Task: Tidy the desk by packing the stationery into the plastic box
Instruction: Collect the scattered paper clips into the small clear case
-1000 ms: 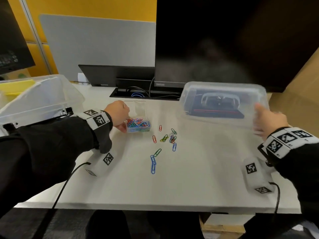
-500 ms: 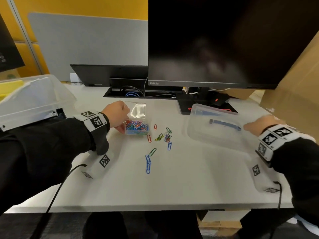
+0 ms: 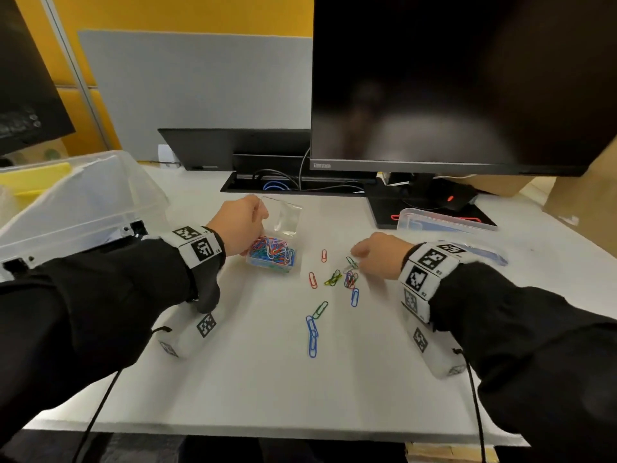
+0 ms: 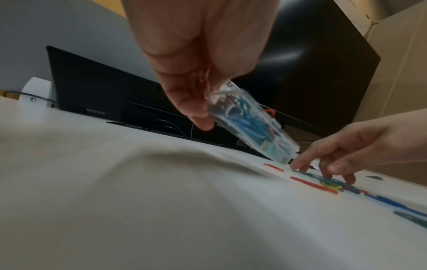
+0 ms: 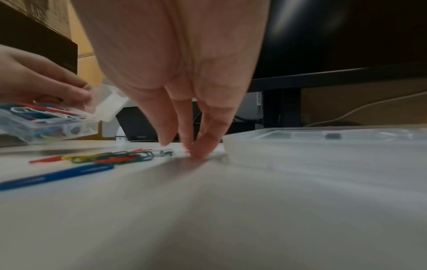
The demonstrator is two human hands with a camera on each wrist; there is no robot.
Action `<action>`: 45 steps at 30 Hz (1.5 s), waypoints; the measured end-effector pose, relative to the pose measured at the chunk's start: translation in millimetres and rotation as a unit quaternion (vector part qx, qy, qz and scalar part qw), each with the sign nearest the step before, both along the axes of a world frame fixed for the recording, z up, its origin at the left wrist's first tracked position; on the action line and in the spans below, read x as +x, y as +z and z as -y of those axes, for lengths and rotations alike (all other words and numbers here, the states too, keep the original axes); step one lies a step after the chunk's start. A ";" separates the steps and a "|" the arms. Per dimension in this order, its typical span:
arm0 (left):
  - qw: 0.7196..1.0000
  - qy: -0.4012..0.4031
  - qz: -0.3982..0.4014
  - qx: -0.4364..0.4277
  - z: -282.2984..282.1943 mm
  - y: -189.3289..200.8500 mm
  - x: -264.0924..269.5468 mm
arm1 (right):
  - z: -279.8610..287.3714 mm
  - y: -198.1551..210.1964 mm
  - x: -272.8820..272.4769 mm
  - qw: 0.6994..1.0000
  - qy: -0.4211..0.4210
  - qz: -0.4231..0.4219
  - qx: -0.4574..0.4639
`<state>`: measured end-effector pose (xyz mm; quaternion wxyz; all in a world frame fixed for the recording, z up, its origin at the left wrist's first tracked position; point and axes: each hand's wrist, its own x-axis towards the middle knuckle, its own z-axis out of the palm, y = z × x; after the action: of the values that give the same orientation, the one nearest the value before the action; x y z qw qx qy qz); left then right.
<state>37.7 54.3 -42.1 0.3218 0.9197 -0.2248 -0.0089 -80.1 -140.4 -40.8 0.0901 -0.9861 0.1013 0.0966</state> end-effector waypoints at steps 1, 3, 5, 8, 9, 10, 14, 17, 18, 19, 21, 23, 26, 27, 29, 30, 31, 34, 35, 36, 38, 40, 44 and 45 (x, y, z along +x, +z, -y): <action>1.000 -0.003 0.006 -0.003 1.4 0.3 1.8 | -1.4 -0.5 1.8 0.999 0.011 0.001 0.033; 1.000 -0.005 0.011 -0.012 4.6 0.7 6.1 | -4.3 -2.8 2.7 0.993 0.025 0.003 0.118; 0.999 0.001 0.005 -0.032 7.9 -1.2 9.0 | -3.4 -6.2 5.4 0.987 0.022 0.036 0.157; 0.997 0.013 -0.001 -0.077 16.8 -11.4 8.0 | -0.8 -2.3 8.6 0.960 -0.014 0.204 0.192; 0.996 0.014 -0.003 -0.085 20.9 -14.5 6.4 | -0.8 0.8 9.0 0.946 -0.019 0.246 0.210; 0.996 0.010 -0.003 -0.092 25.8 -15.5 4.7 | -0.9 3.8 9.3 0.936 -0.015 0.268 0.227; 0.994 -0.012 0.043 -0.101 48.3 -3.9 7.6 | 4.2 -1.4 15.1 0.936 -0.001 0.251 0.247; 0.993 -0.052 0.059 -0.088 59.8 6.2 10.5 | 8.5 -3.5 20.7 0.913 -0.032 0.255 0.316; 0.992 -0.069 0.055 -0.085 62.1 8.3 10.4 | 8.6 -2.1 21.3 0.905 -0.039 0.261 0.334; 0.992 -0.082 0.054 -0.085 63.5 9.9 10.1 | 9.1 -1.0 22.2 0.899 -0.040 0.270 0.343; 0.989 -0.097 0.056 -0.092 65.0 11.7 9.1 | 10.0 -0.3 23.5 0.895 -0.039 0.279 0.346; 0.988 -0.110 0.060 -0.094 66.0 10.1 6.8 | 10.2 -2.8 23.8 0.904 -0.036 0.257 0.340; 0.987 -0.132 0.066 -0.066 65.6 3.3 2.9 | 11.0 -6.6 23.5 0.912 -0.040 0.224 0.343; 0.987 -0.140 0.064 -0.056 65.2 1.7 2.1 | 11.3 -7.1 23.0 0.912 -0.044 0.225 0.342; 0.985 -0.156 0.071 -0.032 64.0 2.3 0.6 | 12.4 -7.2 23.1 0.914 -0.058 0.237 0.323; 0.983 -0.164 0.081 -0.012 62.6 3.9 0.3 | 13.2 -7.2 23.6 0.914 -0.071 0.246 0.314; 0.981 -0.170 0.092 0.014 59.9 4.9 0.8 | 13.9 -7.1 24.3 0.912 -0.090 0.256 0.309; 0.963 -0.197 0.112 0.142 49.5 3.8 3.2 | 17.4 -6.1 25.9 0.900 -0.163 0.278 0.294; 0.950 -0.218 0.110 0.193 47.5 1.5 3.6 | 18.7 -5.4 25.9 0.897 -0.181 0.282 0.288; 0.936 -0.244 0.100 0.235 47.0 -1.1 2.8 | 19.8 -4.7 25.4 0.894 -0.196 0.286 0.285; 0.914 -0.291 0.069 0.273 50.0 -4.8 -1.6 | 21.8 -3.8 25.1 0.892 -0.212 0.288 0.277; 0.906 -0.325 0.058 0.266 52.7 -6.0 -9.0 | 21.5 -2.7 24.6 0.893 -0.219 0.288 0.268; 0.901 -0.376 0.046 0.211 46.0 -8.5 -26.0 | 20.3 -1.9 25.0 0.894 -0.230 0.280 0.262; 0.901 -0.384 0.050 0.195 44.6 -8.8 -29.4 | 20.6 -1.8 25.5 0.894 -0.231 0.280 0.263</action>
<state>8.2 9.8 -50.8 0.0964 0.8058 -0.5699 -0.1294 -54.6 -160.9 -42.7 0.3901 -0.8615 0.2680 -0.1838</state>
